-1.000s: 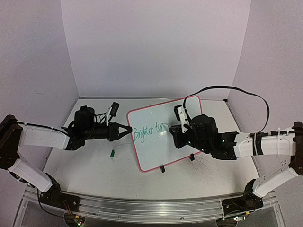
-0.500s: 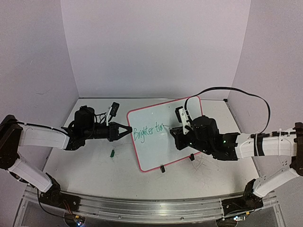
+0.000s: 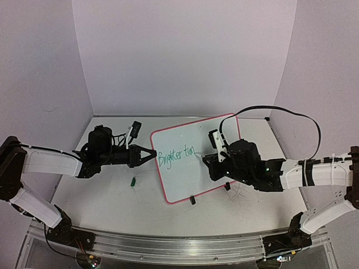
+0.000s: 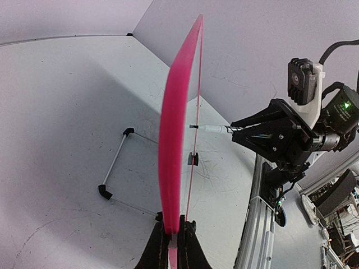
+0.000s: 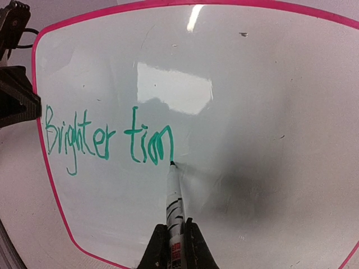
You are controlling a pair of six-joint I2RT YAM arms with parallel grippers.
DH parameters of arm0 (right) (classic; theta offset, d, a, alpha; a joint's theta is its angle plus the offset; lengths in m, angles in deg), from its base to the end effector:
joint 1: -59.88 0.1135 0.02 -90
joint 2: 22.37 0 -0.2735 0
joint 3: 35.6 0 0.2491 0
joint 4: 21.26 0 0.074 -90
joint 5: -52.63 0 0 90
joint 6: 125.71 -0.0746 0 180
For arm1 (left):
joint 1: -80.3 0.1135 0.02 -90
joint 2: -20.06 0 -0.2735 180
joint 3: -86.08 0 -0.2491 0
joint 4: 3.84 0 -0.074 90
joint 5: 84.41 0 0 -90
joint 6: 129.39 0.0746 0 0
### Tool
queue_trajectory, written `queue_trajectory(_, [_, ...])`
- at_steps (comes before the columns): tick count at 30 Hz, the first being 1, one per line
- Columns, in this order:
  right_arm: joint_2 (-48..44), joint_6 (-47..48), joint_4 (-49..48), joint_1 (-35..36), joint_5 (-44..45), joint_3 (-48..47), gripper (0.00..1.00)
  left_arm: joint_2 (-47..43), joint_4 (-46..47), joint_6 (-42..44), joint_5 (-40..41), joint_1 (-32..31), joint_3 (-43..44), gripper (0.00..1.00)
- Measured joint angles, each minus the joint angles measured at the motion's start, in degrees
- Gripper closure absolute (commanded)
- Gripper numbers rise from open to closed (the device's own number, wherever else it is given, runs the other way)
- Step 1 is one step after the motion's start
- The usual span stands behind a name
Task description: Write a sentence on the whiteboard
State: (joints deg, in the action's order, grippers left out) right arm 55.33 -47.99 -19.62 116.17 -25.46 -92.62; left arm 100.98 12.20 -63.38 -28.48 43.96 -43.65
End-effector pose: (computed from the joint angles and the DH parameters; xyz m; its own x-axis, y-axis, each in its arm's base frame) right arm 0.1964 0.2666 0.2369 -0.3565 -0.1594 -0.9206 -0.6470 0.7530 0.1202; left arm 0.2350 -0.2248 0.2223 -0.5627 -0.0041 -0.8266 0.7648 0.3769 -0.5225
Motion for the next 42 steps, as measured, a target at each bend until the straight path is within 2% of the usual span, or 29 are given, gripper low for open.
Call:
queue_trajectory(10, [-2.62, 0.70, -0.97, -0.39, 0.00, -0.02, 1.00, -0.02, 0.01, 0.02, -0.04, 0.00, 0.00, 1.00])
queue_trajectory(31, [-0.42, 1.25, -1.00, -0.79, -0.76, -0.04, 1.00, -0.19, -0.13, 0.04, -0.02, -0.09, 0.00, 1.00])
queue_trajectory(42, [-0.41, 0.36, -0.94, -0.76, 1.56, -0.04, 1.00, -0.26, -0.22, 0.02, 0.04, -0.09, 0.00, 1.00])
